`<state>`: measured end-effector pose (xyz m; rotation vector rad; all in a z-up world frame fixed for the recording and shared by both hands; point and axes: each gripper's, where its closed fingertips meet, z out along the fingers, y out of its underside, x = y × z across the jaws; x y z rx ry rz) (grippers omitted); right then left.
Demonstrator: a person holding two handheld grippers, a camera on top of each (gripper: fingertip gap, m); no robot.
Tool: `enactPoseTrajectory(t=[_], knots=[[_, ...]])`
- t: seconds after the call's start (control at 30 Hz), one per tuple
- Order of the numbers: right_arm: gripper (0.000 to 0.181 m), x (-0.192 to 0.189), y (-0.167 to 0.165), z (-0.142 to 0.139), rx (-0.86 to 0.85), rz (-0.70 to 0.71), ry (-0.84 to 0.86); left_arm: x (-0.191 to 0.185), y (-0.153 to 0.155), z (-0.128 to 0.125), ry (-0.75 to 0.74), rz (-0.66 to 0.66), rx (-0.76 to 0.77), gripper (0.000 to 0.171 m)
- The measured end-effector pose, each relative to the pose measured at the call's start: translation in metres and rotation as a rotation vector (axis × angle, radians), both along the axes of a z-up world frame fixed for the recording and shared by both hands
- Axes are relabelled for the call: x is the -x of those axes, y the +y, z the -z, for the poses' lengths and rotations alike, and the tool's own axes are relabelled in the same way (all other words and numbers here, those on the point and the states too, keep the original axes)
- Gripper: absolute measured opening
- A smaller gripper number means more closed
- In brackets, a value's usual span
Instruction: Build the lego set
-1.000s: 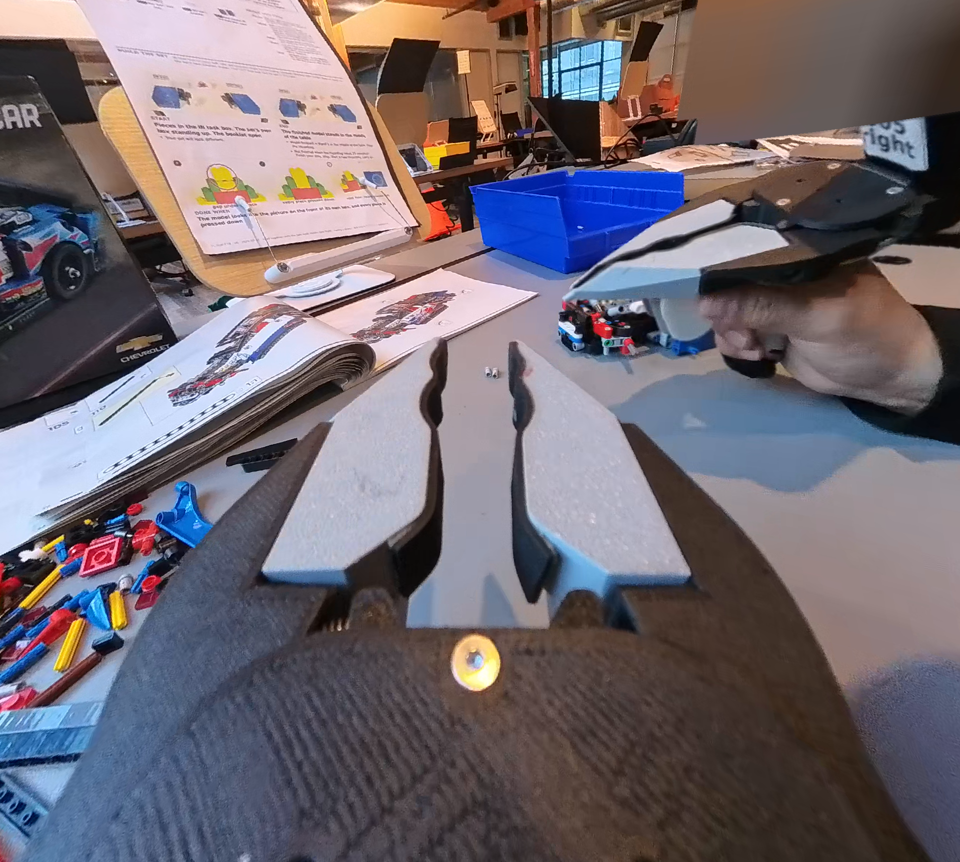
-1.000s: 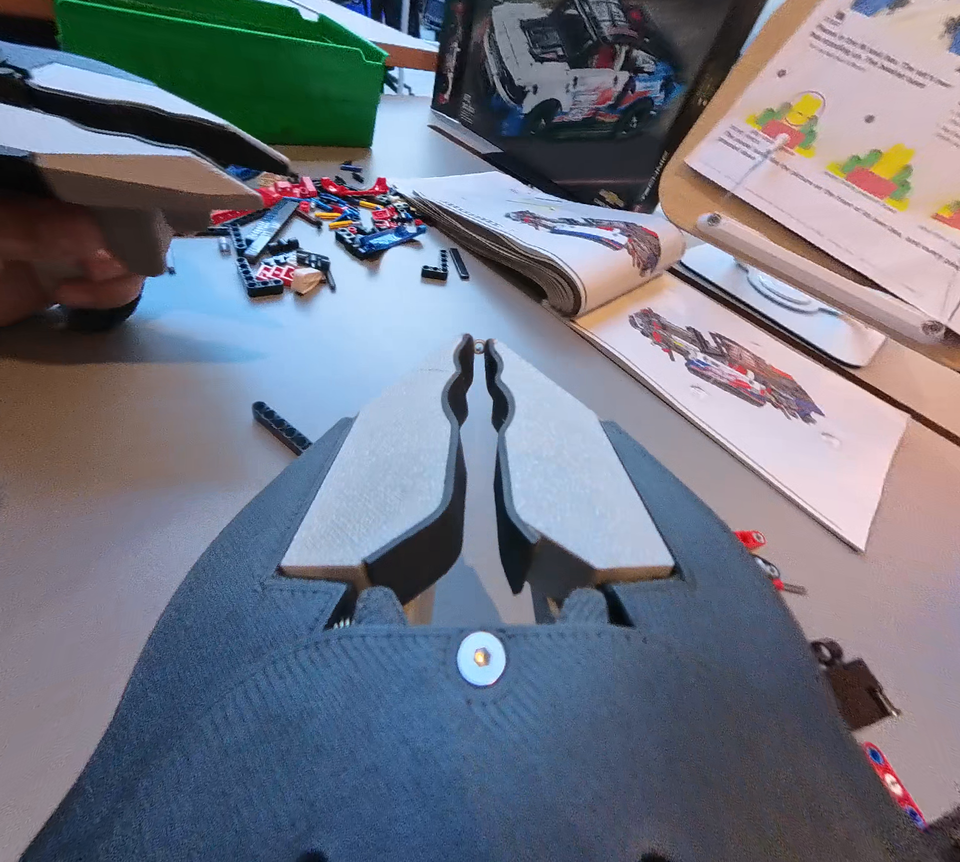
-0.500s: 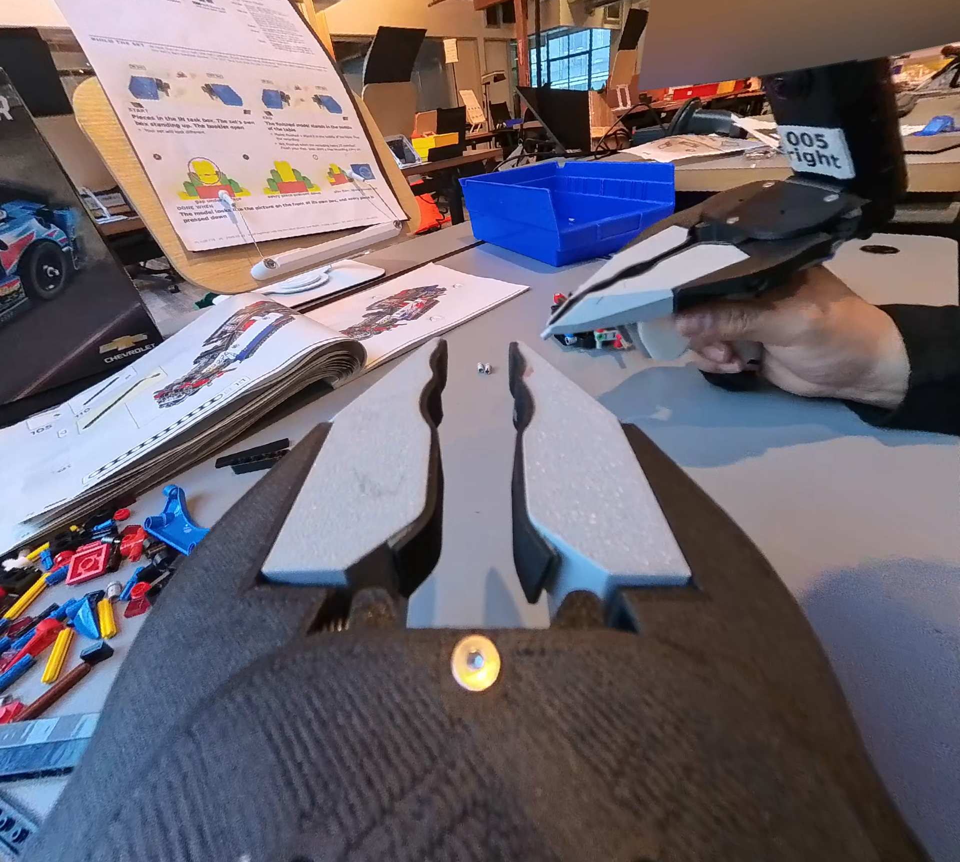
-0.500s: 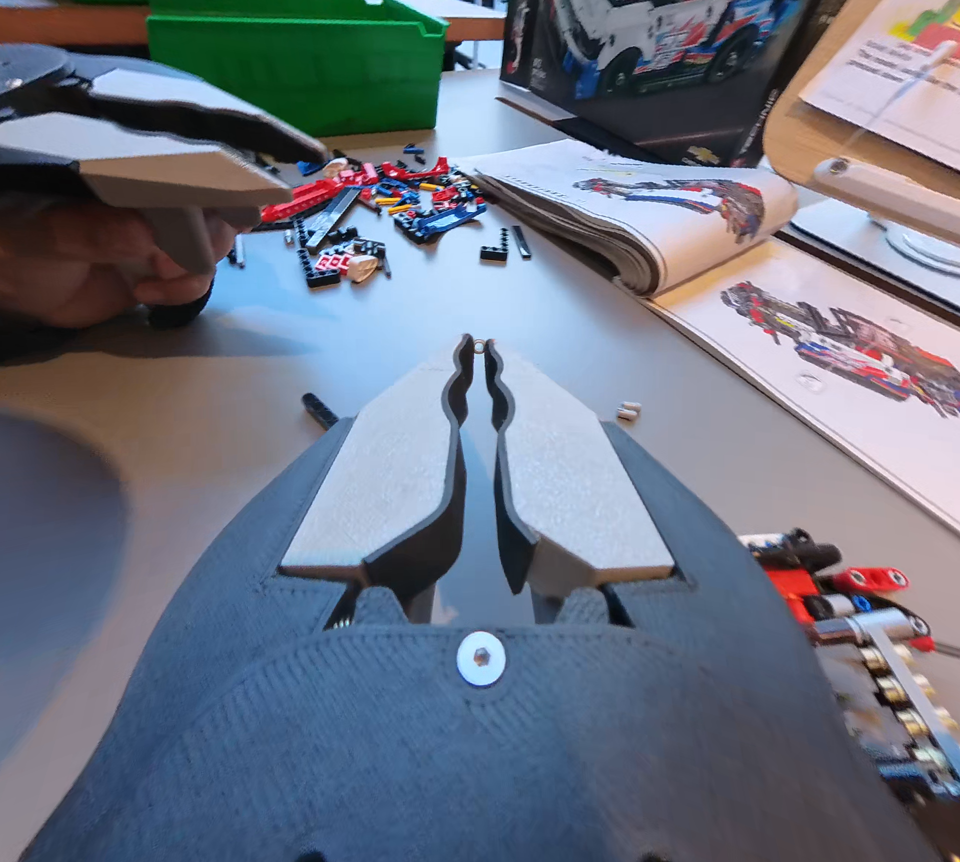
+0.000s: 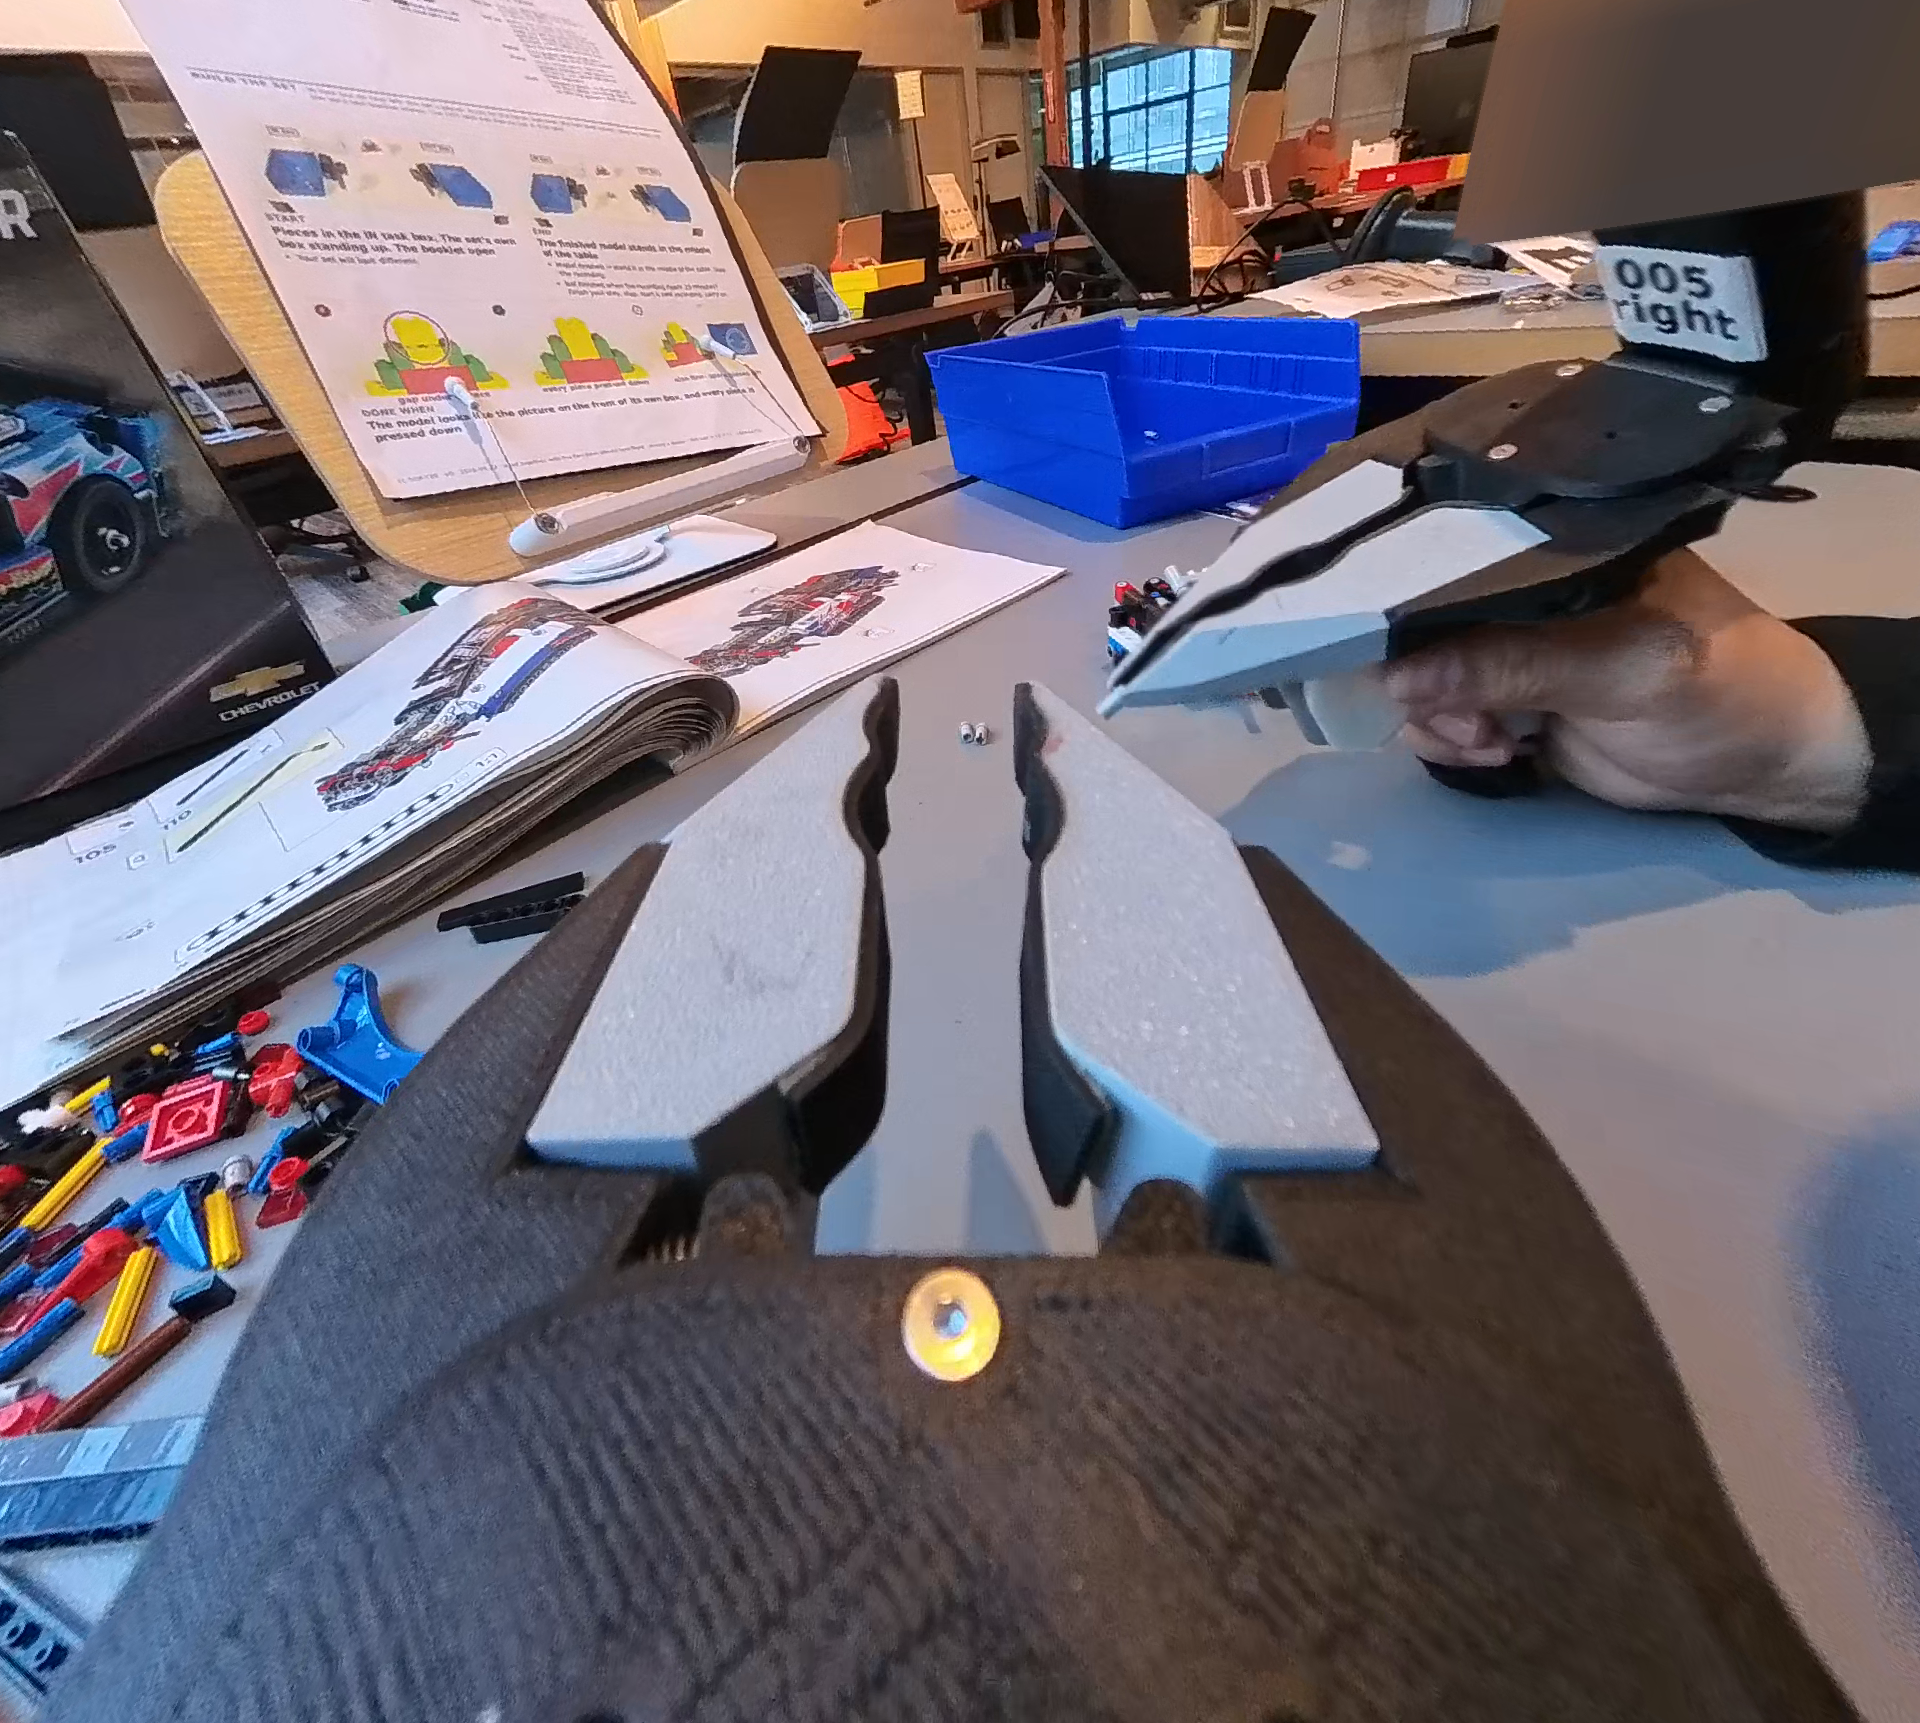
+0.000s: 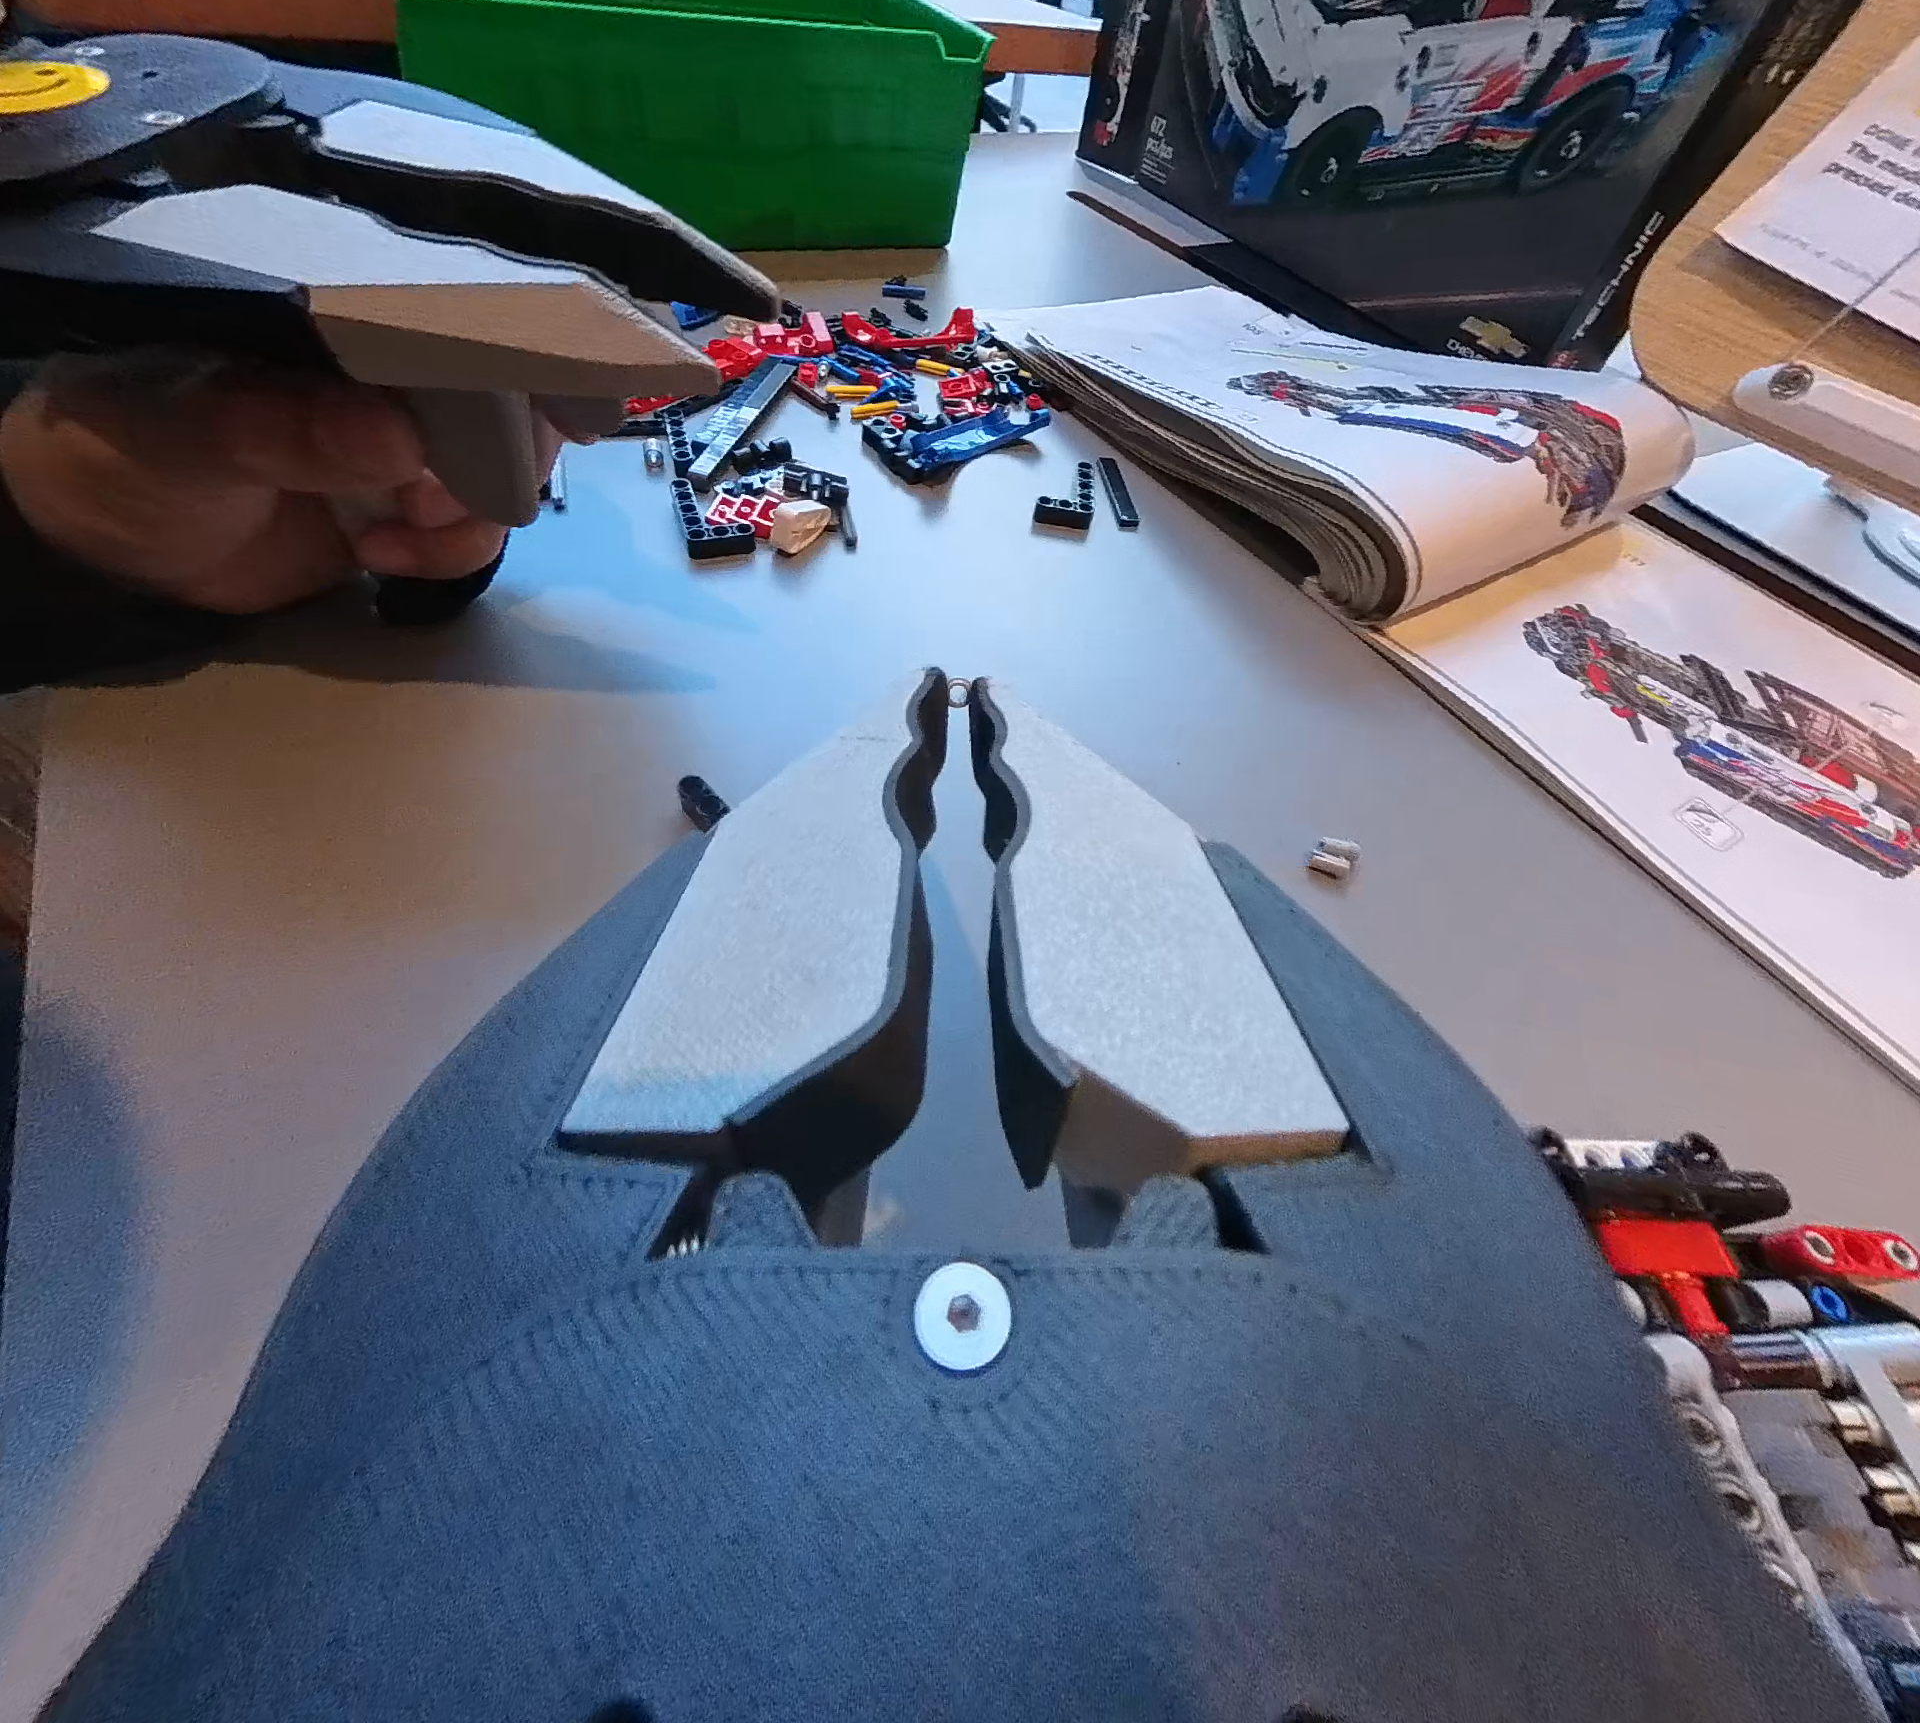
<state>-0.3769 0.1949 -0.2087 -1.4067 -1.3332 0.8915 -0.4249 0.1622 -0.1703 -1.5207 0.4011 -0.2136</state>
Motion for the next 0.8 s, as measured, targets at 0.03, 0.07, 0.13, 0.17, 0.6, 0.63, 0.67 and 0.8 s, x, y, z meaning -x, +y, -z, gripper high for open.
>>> enactPoseTrajectory(t=[0.03,0.07,0.13,0.17,0.6,0.63,0.67,0.8], knots=[[0.002,0.001,-0.002,0.001,-0.007,-0.006,-0.005,0.0,0.0,0.0,-0.001,0.0,0.0,0.019],[0.002,0.002,-0.004,0.001,-0.012,-0.012,-0.009,0.0,0.0,0.0,-0.002,0.001,0.0,0.019],[0.002,0.003,-0.006,0.001,-0.018,-0.016,-0.011,0.0,0.0,0.0,-0.005,0.001,0.001,0.019],[0.002,0.003,-0.005,0.001,-0.019,-0.014,-0.007,0.0,0.001,0.0,-0.006,0.002,0.004,0.019],[0.002,-0.026,0.032,-0.019,0.083,0.12,0.148,-0.046,-0.002,0.083,0.277,0.283,0.528,0.044],[0.002,-0.026,0.032,-0.02,0.077,0.12,0.15,-0.048,-0.004,0.095,0.322,0.297,0.588,0.043],[0.002,-0.027,0.032,-0.021,0.072,0.121,0.152,-0.048,-0.006,0.106,0.37,0.302,0.648,0.038],[0.002,-0.032,0.035,-0.025,0.06,0.129,0.17,-0.047,0.002,0.11,0.324,0.298,0.709,0.004]])
